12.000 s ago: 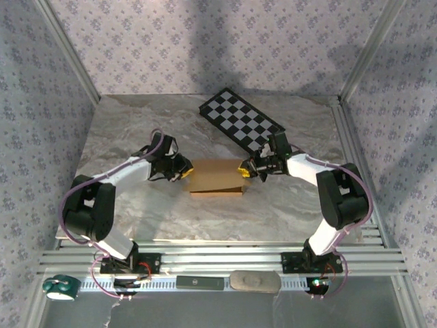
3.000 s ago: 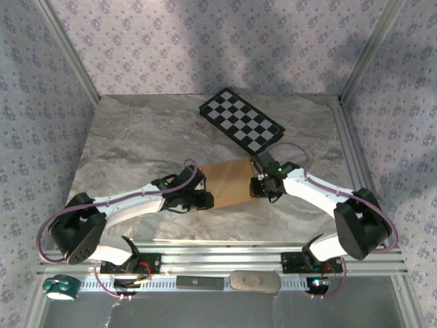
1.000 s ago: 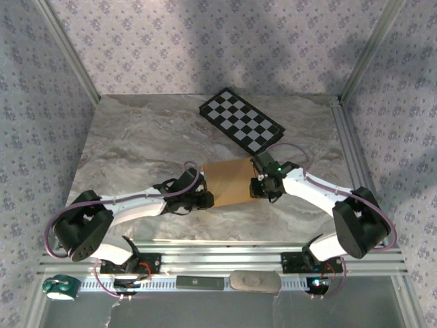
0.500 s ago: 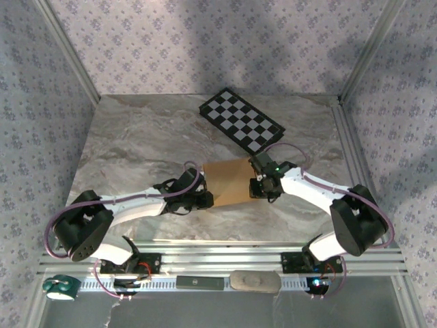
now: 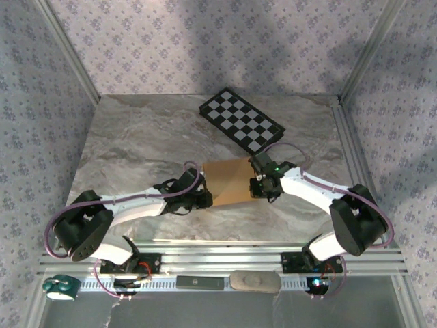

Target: Fold the paper box

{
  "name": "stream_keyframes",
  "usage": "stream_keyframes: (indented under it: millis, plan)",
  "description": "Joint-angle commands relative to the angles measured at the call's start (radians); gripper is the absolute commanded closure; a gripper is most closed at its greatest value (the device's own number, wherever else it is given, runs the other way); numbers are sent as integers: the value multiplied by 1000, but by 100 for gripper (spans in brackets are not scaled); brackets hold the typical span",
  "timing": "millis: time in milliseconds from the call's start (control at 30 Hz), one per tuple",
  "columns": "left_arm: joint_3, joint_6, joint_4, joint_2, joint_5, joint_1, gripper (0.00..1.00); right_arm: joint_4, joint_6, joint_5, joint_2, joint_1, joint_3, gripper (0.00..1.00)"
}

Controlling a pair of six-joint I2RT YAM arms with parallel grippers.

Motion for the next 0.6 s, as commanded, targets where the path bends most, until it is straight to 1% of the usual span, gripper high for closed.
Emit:
stream_keyframes:
  millis: [0, 133, 233, 567]
  plan:
    - [13, 20, -20, 24, -24, -10, 85, 16, 6, 8, 4, 8, -12, 74]
    - [14, 19, -24, 28, -30, -12, 85, 18, 4, 16, 3, 8, -16, 75]
    - [14, 21, -28, 28, -36, -12, 85, 25, 0, 22, 1, 9, -26, 78]
    - [29, 40, -50, 41, -60, -14, 86, 123, -21, 40, -38, 18, -91, 79]
